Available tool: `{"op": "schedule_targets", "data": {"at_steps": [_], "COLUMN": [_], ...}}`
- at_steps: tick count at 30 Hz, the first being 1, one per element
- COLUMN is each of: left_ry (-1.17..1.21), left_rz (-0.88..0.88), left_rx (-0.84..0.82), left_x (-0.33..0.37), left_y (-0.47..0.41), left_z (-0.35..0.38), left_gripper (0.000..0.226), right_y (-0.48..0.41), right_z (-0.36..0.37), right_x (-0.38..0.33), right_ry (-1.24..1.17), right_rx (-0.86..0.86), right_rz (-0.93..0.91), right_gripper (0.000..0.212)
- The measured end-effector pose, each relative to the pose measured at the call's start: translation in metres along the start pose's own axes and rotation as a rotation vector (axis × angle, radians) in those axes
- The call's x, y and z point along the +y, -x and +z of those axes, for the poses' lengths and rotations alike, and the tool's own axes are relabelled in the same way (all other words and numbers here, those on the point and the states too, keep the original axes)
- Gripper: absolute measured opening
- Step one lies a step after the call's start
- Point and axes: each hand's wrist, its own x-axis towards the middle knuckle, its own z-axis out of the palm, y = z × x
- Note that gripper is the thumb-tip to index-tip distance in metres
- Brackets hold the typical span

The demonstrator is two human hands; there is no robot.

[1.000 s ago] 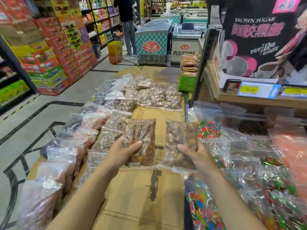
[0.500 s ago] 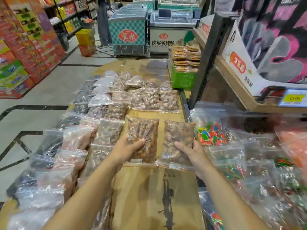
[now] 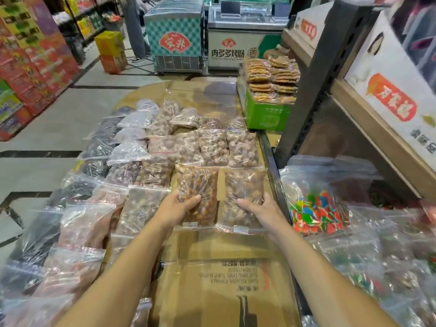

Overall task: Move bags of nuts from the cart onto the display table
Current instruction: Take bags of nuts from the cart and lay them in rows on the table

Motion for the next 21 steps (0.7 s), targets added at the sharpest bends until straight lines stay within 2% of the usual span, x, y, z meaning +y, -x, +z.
{"op": "schedule_targets", "data": {"at_steps": [2,5,7,10,11,13,15,17,20,21], "left_ry": [0.047,0.049,0.043,0.06,0.05,0.032,0.017,0.01,-0.036,-0.061], "left_rz": [-0.032,-0.056,-0.059,-0.042,-0.035,-0.024,-0.039,-0.05,-0.062,-0.065], "left_rx": [-0.012,-0.016,-0.029,-0.022,-0.019,-0.016,-0.015,-0.023,-0.013,-0.008], "left_x": [-0.001,-0.004,-0.008,-0.013,-0.013,-0.013,-0.012,-0.01,-0.011,-0.009], "left_y": [-0.018,-0.045,-0.062,-0.085,-0.09,-0.097,-0.104,-0.109,-0.116,-0.116], "left_z": [0.0,-0.002,-0.002,-0.005,-0.005,-0.005,-0.004,-0.002,-0.001,0.0], "left_gripper": [0.034,0.039,0.046,0.074,0.076,0.059,0.043,0.034,0.024,0.024], "right_y": [-0.016,-0.039,-0.051,-0.073,-0.078,-0.085,-0.09,-0.096,-0.104,-0.106], "right_z": [0.005,0.01,0.012,0.013,0.013,0.016,0.018,0.019,0.02,0.02], "right_x": [0.0,-0.003,-0.005,-0.003,-0.002,-0.004,-0.005,-0.005,-0.004,-0.005], "right_ry": [0.013,0.036,0.01,0.004,0.03,0.052,0.089,0.13,0.186,0.204], "right_rx": [0.005,-0.004,0.008,0.007,0.024,0.06,0.076,0.105,0.097,0.096], "right_rz": [0.015,0.02,0.018,0.037,0.032,0.031,0.023,0.044,0.067,0.08], "right_gripper": [0.089,0.099,0.089,0.08,0.079,0.101,0.108,0.099,0.071,0.069]}}
